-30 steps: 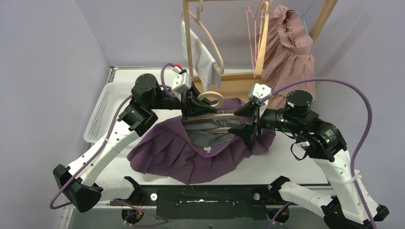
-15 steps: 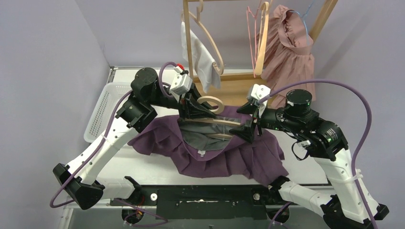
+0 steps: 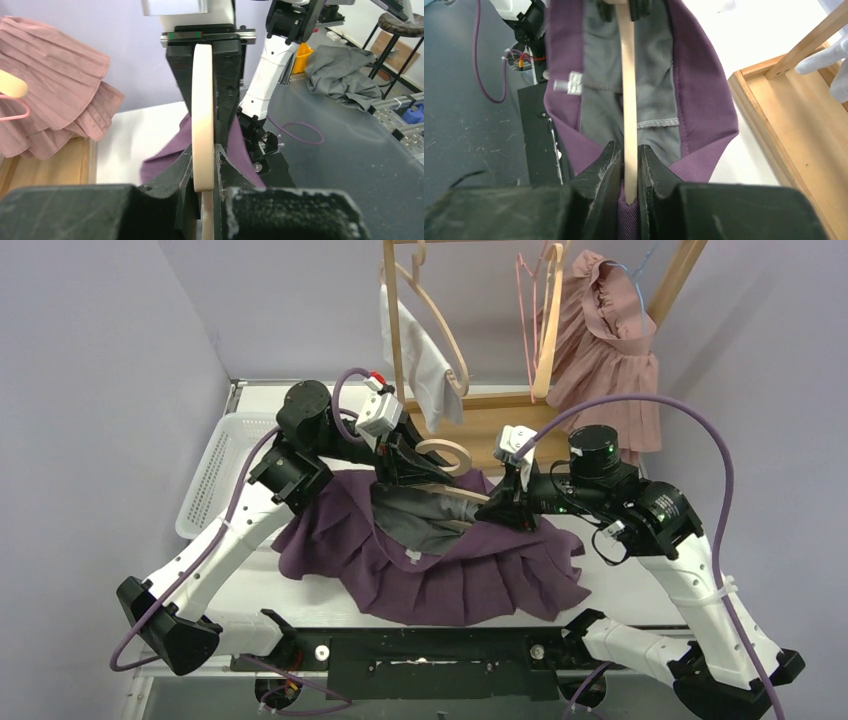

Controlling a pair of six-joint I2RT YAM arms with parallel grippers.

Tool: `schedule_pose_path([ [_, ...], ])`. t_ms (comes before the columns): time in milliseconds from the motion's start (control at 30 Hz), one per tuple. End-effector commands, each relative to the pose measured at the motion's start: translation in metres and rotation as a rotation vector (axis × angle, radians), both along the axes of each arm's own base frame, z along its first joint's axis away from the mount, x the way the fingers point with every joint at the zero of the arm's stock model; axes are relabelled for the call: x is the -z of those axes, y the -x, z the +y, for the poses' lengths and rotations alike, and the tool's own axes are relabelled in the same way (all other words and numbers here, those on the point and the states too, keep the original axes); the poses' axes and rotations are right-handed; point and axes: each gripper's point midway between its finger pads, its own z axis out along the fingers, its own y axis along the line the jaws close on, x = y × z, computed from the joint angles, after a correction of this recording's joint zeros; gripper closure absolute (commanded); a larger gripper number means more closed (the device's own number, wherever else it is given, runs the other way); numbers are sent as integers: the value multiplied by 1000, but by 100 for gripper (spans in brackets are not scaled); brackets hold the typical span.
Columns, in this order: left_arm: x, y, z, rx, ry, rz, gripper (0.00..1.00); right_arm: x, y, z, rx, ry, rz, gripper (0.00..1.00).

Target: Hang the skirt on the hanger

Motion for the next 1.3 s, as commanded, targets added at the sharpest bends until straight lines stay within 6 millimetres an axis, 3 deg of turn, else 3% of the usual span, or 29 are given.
schedule_pose_path([
  [0,-39,8,6,-6,123,-124,99,-16,-24,4,100,-77,-81,100],
  [133,-40,-17,8,-174,147,-119,52,-19,-26,-5,153,-120,-150,100],
  [233,-39,-39,15,-319,167,-126,40,-14,-27,-15,214,-130,-174,100],
  [367,-40,-72,32,-497,181,-96,37,-3,-35,-34,356,-141,-176,100],
  [533,-42,-117,67,-727,223,-30,36,12,-46,-59,532,-124,-172,100],
  [733,-26,-142,87,-852,211,15,36,22,-50,-87,681,-67,-159,100],
  [1033,4,-151,94,-895,154,65,36,-7,-36,-130,879,-58,-126,100],
  [1267,15,-156,97,-907,128,81,36,-45,-38,-137,917,-63,-144,100],
])
